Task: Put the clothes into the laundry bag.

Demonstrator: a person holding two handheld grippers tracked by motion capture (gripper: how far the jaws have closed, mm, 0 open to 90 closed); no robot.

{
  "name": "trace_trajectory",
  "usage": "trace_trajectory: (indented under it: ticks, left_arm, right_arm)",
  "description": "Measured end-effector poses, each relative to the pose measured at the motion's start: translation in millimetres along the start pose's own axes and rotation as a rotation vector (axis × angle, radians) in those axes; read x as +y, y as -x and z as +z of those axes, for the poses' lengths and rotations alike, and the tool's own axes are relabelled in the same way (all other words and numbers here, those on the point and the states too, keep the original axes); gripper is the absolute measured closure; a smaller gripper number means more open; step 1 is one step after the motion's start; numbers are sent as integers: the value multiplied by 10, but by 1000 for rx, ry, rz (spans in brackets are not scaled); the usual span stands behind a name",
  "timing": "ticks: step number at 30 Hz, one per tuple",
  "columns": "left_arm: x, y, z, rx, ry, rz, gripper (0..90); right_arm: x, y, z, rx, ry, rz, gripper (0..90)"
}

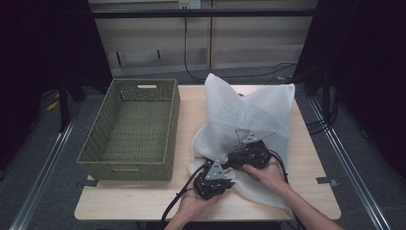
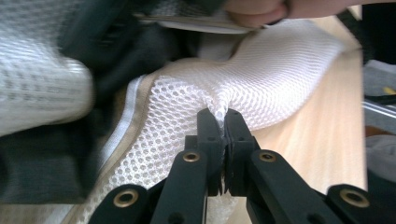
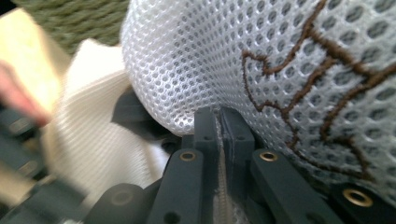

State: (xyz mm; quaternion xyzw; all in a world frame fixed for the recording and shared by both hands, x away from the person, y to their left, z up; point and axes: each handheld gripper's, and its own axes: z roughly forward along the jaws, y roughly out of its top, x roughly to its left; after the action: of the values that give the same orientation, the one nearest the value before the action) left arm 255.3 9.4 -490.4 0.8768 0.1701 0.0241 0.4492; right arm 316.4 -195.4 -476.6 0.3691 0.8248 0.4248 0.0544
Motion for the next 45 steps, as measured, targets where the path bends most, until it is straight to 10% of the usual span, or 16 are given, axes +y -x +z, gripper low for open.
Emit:
trace_trajectory:
  ticks: [24, 34, 45]
  left_arm:
    - [420, 257, 307, -32, -40, 103, 876]
    - [315, 363, 457, -65, -60, 95, 870]
    - [172, 203, 89, -76, 26, 49, 661]
  right_arm:
    - [174, 486, 34, -158, -3, 18, 865]
    - [126, 671, 38, -214, 0, 37, 866]
    - [91, 531, -103, -162, 29, 31, 865]
